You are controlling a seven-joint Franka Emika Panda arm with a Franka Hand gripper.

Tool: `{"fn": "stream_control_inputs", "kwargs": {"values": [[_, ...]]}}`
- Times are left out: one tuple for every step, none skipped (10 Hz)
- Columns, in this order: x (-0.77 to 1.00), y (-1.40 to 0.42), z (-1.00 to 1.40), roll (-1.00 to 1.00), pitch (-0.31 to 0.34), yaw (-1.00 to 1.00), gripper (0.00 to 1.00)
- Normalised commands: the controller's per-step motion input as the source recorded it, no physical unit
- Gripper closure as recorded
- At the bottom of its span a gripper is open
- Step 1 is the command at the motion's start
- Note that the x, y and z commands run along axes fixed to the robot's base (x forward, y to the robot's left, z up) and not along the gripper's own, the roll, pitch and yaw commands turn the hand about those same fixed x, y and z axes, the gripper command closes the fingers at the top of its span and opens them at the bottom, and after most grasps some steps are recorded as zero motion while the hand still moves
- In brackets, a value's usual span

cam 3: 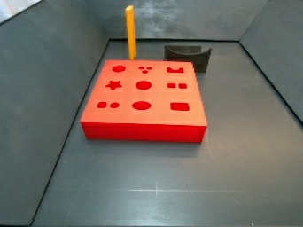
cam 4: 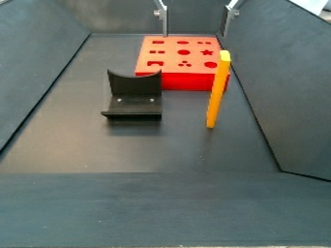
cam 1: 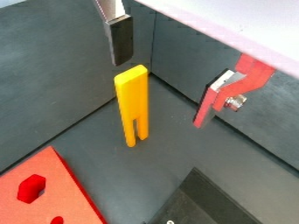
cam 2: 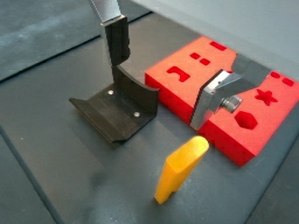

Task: Pick up the square-circle object. Move up. Rotate the square-circle object. Move to above the board. Insert the square-circle object.
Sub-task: Pick up the square-circle object.

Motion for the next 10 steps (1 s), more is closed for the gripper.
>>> {"fn": "stream_control_inputs", "kwargs": {"values": [[-0.62,0.06,-0.1,0.0,-0.07,-0.39,0.0],[-0.75,0.05,-0.15,0.0,-0.084,-0.44,0.0],[-0.58,0.1,-0.11,-0.01,-0.099,-0.36,0.0],[-0.05,0.04,-0.33,-0.08,-0.153,-0.04,0.0],[0.06,0.09,-0.48,-0.09,-0.141,0.0,0.0],[0.0,0.1,-0.44,-0.08,-0.154,0.0,0.0],[0.01,0.04,-0.55,-0.12,-0.187,0.0,0.0],[0.01,0.04,-0.53,-0.11,-0.164,0.0,0.0],[0.0,0.04,-0.38,-0.05,-0.119,0.0,0.0],[0.0,0.0,-0.21,-0.04,-0.049,0.0,0.0]]}}
